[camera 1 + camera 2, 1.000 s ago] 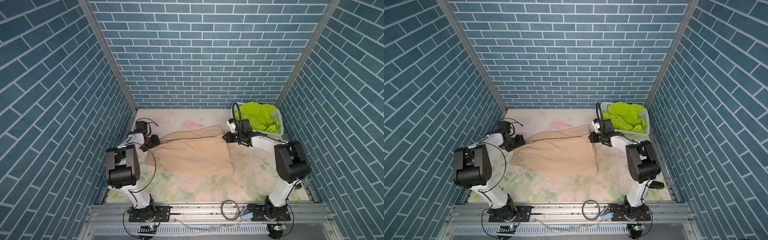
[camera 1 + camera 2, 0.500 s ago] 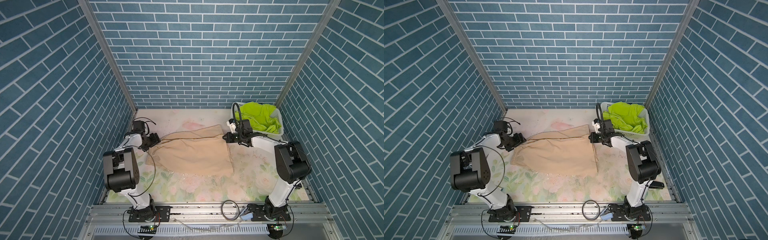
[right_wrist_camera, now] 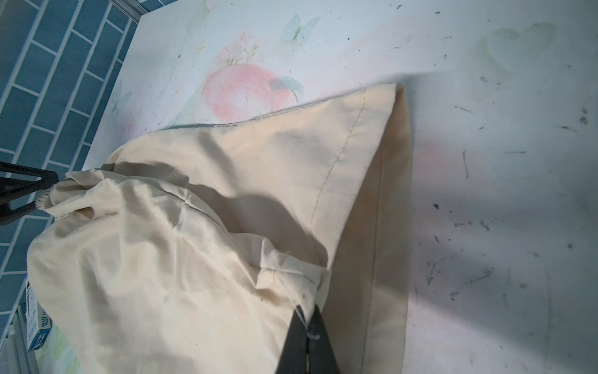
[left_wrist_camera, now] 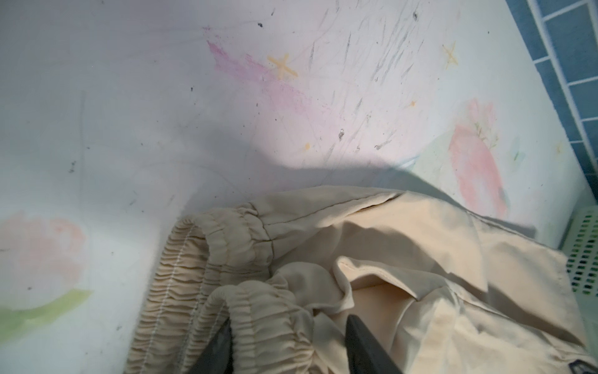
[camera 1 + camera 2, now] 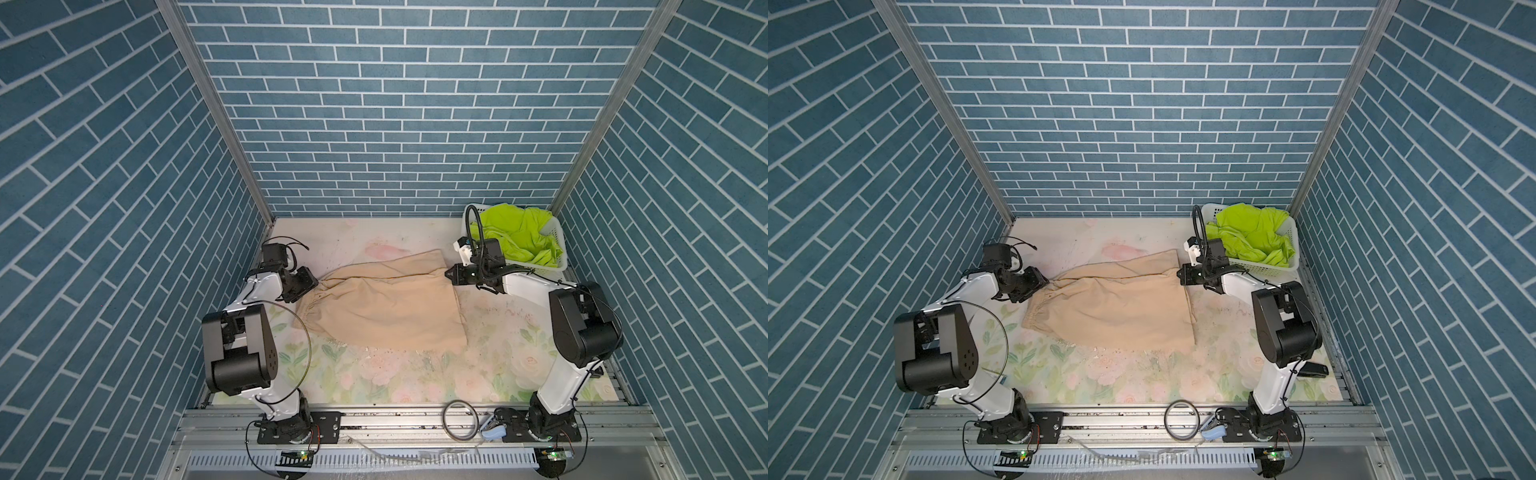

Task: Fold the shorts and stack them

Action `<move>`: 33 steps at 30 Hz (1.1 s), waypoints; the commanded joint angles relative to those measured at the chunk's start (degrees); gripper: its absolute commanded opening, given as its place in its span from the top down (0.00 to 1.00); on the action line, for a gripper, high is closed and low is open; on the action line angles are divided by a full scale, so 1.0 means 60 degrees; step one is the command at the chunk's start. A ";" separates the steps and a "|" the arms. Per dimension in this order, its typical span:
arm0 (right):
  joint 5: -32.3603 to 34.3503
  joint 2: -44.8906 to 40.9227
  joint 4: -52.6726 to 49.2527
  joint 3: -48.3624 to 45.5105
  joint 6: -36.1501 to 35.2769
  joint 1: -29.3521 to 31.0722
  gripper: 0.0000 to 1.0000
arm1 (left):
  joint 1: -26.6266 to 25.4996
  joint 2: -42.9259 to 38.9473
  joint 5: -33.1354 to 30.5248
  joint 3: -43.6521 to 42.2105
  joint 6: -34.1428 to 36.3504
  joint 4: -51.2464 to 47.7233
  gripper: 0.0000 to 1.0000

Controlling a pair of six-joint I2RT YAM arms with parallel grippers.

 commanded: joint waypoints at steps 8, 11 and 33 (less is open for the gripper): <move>0.0066 -0.0462 0.0192 -0.0101 0.0082 -0.0014 1.00 | 0.0205 -0.0107 -0.0476 0.0097 0.0420 -0.0528 0.90; 0.0227 -0.0673 0.0109 -0.0079 0.0013 -0.0010 1.00 | 0.0204 -0.0303 -0.0756 0.0103 0.0688 -0.0804 1.00; 0.0911 -0.1922 -0.2994 0.2480 -0.1000 0.0017 1.00 | 0.0300 -0.1129 -0.1854 0.0261 0.0934 -0.1500 1.00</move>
